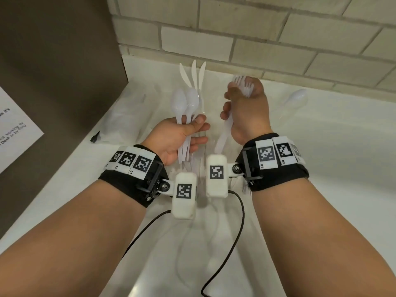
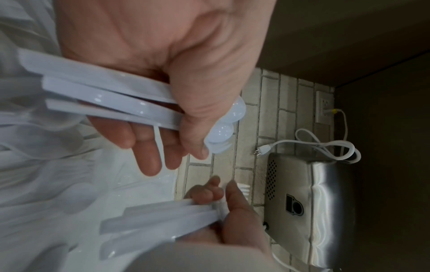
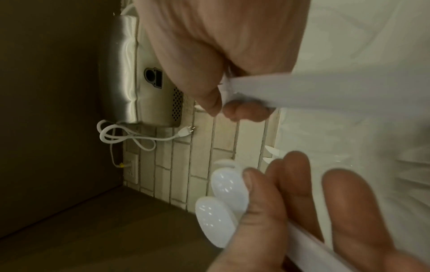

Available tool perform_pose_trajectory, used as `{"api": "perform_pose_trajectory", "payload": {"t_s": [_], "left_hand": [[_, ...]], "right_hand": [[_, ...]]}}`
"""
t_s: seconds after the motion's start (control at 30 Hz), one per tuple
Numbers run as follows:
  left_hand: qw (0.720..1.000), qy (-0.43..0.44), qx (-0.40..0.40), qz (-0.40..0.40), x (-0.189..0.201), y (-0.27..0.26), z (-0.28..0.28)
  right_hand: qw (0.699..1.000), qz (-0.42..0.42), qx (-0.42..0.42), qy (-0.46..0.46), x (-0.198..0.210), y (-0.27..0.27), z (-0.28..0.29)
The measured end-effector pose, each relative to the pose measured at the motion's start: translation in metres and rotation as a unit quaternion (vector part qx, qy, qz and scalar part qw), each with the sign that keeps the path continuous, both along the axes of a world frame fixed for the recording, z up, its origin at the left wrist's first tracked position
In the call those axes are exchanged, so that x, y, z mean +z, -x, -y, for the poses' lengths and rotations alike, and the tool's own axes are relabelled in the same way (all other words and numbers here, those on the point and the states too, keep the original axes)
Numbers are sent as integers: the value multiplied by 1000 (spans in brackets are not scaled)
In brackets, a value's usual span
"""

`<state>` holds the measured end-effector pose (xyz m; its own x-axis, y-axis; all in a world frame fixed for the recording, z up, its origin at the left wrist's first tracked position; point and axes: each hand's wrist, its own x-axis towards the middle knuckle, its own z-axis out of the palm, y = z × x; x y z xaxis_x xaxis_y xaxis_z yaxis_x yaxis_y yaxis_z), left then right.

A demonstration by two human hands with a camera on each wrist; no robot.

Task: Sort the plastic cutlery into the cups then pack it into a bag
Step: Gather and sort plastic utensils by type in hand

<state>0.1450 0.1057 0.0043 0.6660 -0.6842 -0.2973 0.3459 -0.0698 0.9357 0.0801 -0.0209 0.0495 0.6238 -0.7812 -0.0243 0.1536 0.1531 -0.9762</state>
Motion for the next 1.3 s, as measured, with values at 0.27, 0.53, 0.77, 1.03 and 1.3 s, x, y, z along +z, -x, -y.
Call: {"api": "perform_pose_trajectory", "payload": {"t_s": [0.27, 0.53, 0.77, 1.03, 1.3], "left_hand": [[1000, -14, 5, 7, 4, 4, 3], [999, 18, 4, -34, 3, 5, 6], [999, -16, 33, -13, 1, -4, 7], [998, -14, -27, -59, 5, -10, 22], [982, 47, -141, -117, 0, -14, 20]], "right_hand": [[991, -85, 99, 42, -8, 0, -13], [992, -109, 54, 35, -20, -7, -2], [1000, 6, -22, -5, 1, -6, 43], [956, 161, -140, 201, 40, -49, 99], [966, -29, -135, 217, -21, -77, 127]]}}
